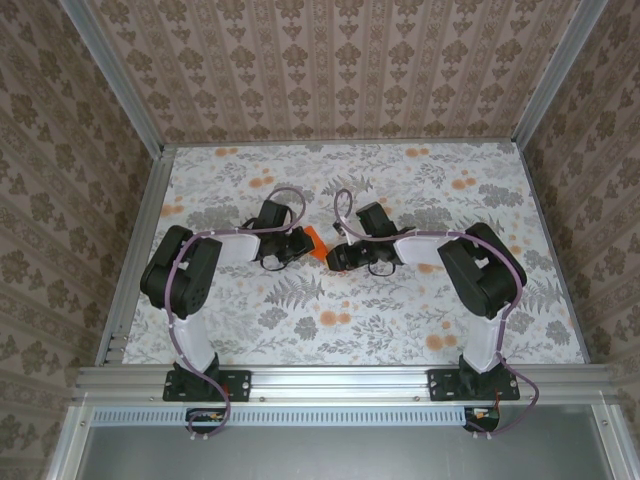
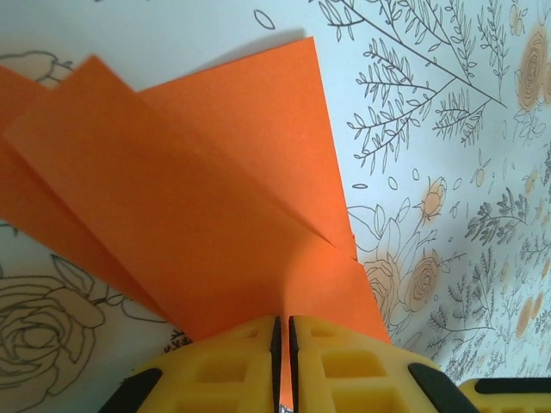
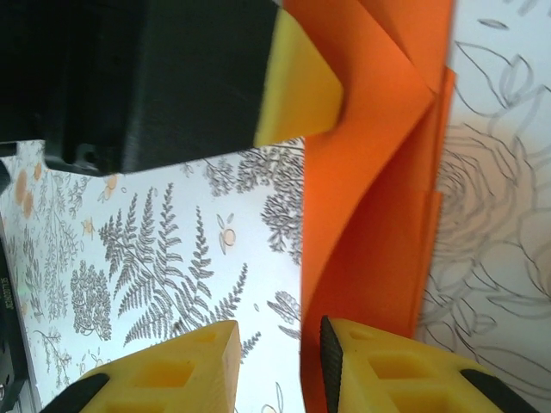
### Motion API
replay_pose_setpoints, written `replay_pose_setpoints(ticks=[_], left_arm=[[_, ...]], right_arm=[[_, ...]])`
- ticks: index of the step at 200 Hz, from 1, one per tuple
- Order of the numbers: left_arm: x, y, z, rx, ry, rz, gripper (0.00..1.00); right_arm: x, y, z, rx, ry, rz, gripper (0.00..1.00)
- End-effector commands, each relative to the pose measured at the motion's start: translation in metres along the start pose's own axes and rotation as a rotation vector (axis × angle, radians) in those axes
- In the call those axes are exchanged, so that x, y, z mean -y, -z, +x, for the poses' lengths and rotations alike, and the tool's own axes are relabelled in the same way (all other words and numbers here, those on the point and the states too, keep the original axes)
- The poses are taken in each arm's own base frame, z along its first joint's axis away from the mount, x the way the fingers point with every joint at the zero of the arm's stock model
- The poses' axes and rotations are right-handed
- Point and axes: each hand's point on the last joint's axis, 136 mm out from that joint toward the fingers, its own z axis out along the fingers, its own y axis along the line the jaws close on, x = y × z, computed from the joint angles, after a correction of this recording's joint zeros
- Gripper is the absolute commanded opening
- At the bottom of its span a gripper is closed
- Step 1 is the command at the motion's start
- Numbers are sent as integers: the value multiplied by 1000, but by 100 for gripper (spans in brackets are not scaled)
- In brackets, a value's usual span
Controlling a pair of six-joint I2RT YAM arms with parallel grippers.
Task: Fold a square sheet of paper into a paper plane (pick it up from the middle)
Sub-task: Fold the wing for the fifth time at the center of the table.
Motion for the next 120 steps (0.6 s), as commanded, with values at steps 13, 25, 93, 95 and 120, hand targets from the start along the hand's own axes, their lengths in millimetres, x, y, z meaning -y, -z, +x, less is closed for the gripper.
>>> replay_pose_setpoints(ticks=[13, 25, 93, 95, 120], left_arm=[[-7, -4, 1, -21, 23, -21, 13], [-5, -4, 0, -20, 22, -18, 13], [-3, -3, -1, -20, 18, -13, 13], [-2, -3, -2, -19, 17, -11, 13], [-1, -3, -2, -21, 15, -11, 13]], right_arm=[[7, -9, -3, -15, 32, 28, 31], [7, -11, -4, -14, 36, 26, 30], [17, -20, -1, -20, 43, 48, 26], [18, -20, -1, -20, 44, 50, 26], [22, -23, -2, -11, 52, 62, 25]])
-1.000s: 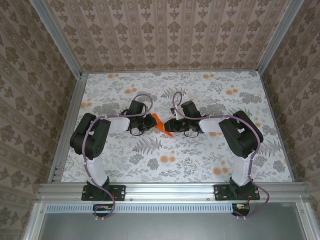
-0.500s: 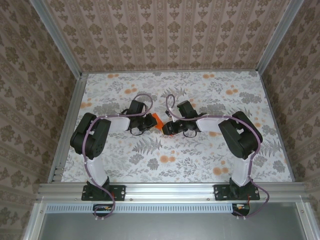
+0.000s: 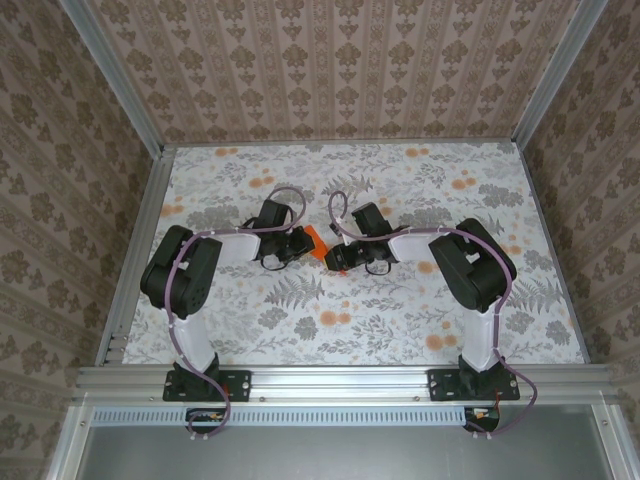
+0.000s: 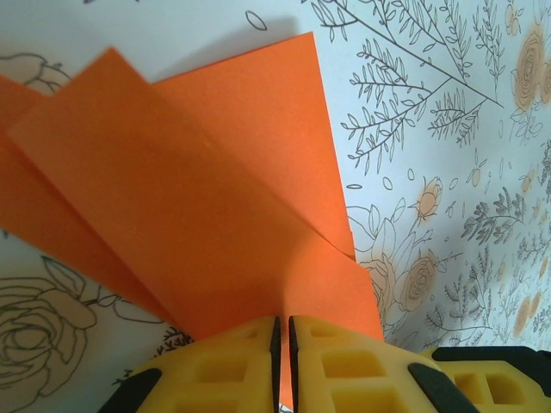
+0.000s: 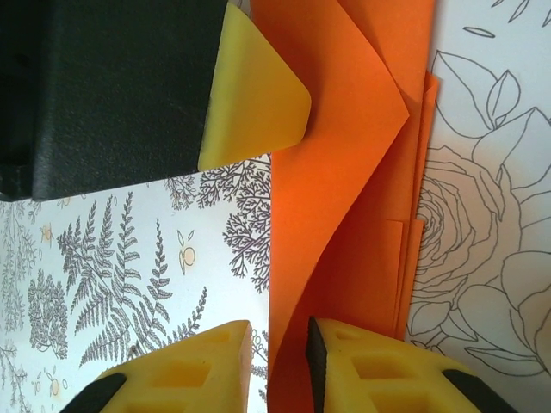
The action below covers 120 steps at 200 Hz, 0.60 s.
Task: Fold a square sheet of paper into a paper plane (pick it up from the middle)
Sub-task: Fold the wing for the fifth time at the center of the table.
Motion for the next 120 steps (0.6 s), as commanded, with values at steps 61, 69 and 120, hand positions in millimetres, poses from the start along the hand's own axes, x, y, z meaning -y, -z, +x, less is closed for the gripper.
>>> replay_pose_setpoints(ticks=[61, 69, 120], left_arm=[[-7, -5, -1, -32, 38, -28, 13], [-8, -6, -1, -34, 42, -31, 13], [-12, -8, 0, -45, 65, -42, 13]], right_arm=[[6, -6, -4, 38, 125, 53, 29], [7, -5, -4, 40, 139, 68, 29], [9, -4, -2, 57, 219, 132, 31]])
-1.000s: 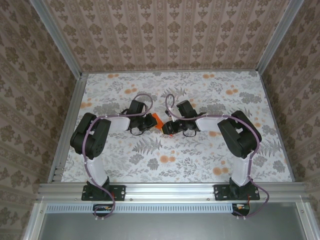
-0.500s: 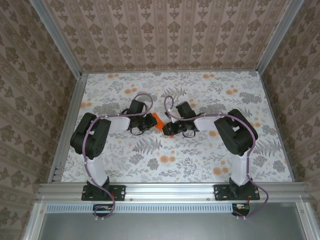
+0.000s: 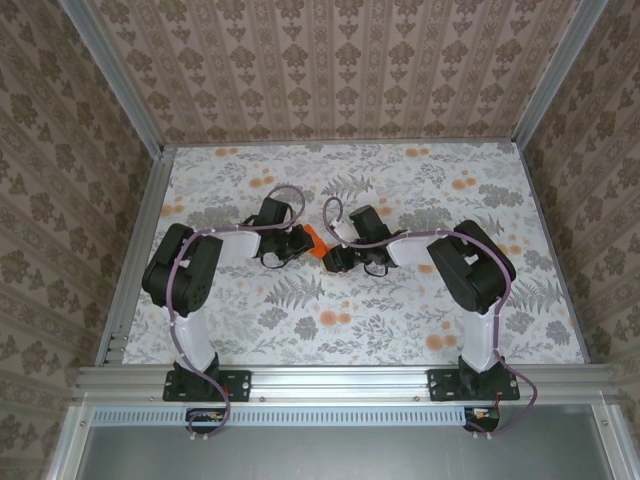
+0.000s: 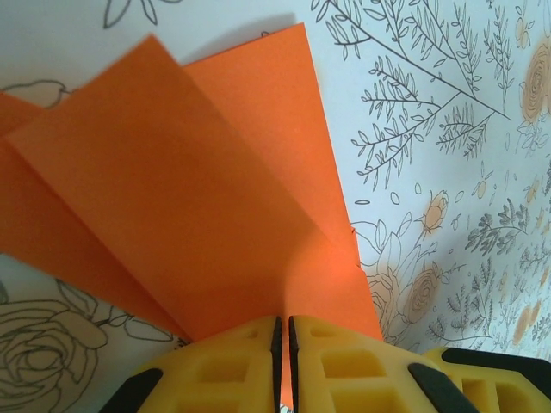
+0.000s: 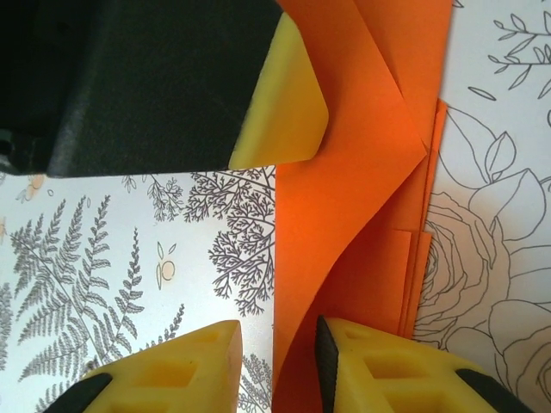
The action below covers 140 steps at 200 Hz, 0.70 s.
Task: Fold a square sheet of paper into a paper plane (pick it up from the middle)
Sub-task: Fold the wing for the fifth time at the center of the table.
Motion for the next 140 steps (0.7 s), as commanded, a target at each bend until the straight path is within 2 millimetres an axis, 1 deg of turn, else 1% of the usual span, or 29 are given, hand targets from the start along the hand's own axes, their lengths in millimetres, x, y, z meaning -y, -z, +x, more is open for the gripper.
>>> replay_pose_setpoints(ticks=[1, 23, 38, 62, 89, 111, 140], left_arm=[[-10, -6, 4, -36, 44, -30, 13], [-11, -6, 3, -36, 47, -30, 13], [-11, -5, 3, -38, 47, -30, 13], [-7, -3, 1, -33, 39, -20, 13], [4, 7, -4, -9, 11, 8, 14], [14, 21, -9, 29, -25, 33, 17], [25, 35, -11, 71, -73, 74, 22]], right_arm=[[8, 1, 4, -1, 61, 66, 31], [12, -1, 6, -4, 70, 87, 30], [13, -1, 6, -1, 69, 93, 26], [9, -1, 3, 8, 54, 78, 11], [1, 0, -3, 26, -38, -16, 1], [-4, 2, -9, 45, -146, -100, 0], [-8, 4, -15, 64, -264, -178, 0]])
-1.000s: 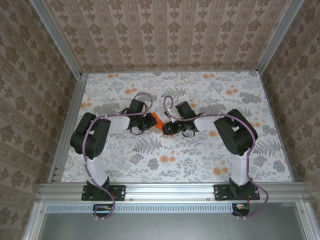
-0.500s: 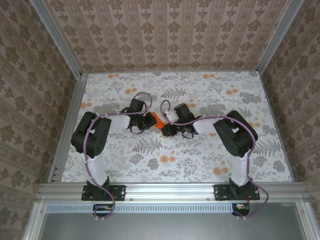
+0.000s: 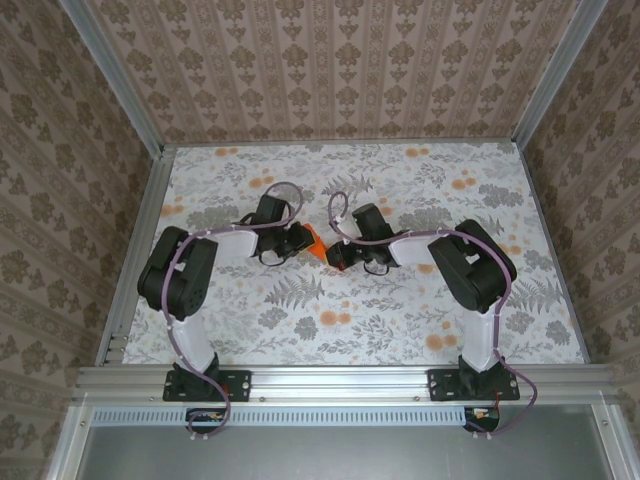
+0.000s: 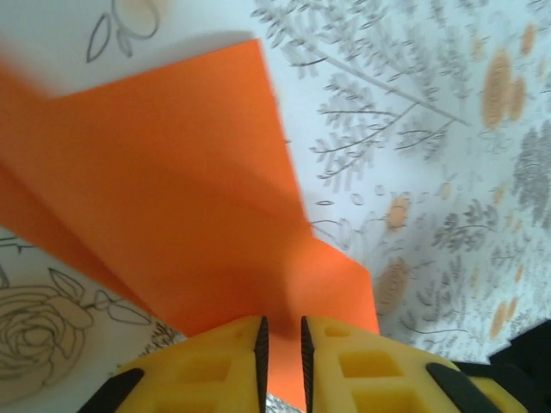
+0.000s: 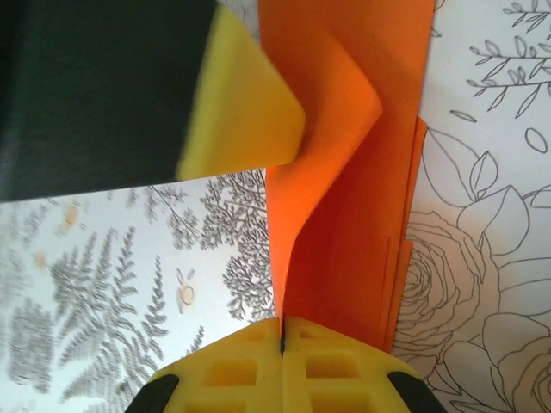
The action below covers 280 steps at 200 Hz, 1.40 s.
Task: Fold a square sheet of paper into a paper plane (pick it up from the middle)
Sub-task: Fold the wing for the fifth time at the center of the table.
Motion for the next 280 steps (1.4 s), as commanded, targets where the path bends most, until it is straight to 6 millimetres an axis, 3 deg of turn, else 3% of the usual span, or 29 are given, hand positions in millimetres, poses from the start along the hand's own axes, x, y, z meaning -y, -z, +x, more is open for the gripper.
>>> replay_pose_setpoints(ticks=[1, 68, 103, 211, 280], left_arm=[[13, 19, -4, 41, -56, 42, 22], [23, 15, 10, 40, -114, 105, 25], [18, 8, 18, 18, -119, 93, 24], [2, -2, 25, 0, -109, 51, 18], [-8, -10, 28, -18, -88, 26, 14]], right_arm=[[-9, -2, 1, 5, -141, -110, 0], [-10, -8, 0, -1, -393, -199, 0], [-5, -14, 5, -18, -470, -208, 0], [24, -22, 29, -81, -591, -64, 0], [31, -23, 34, -96, -621, -22, 0]])
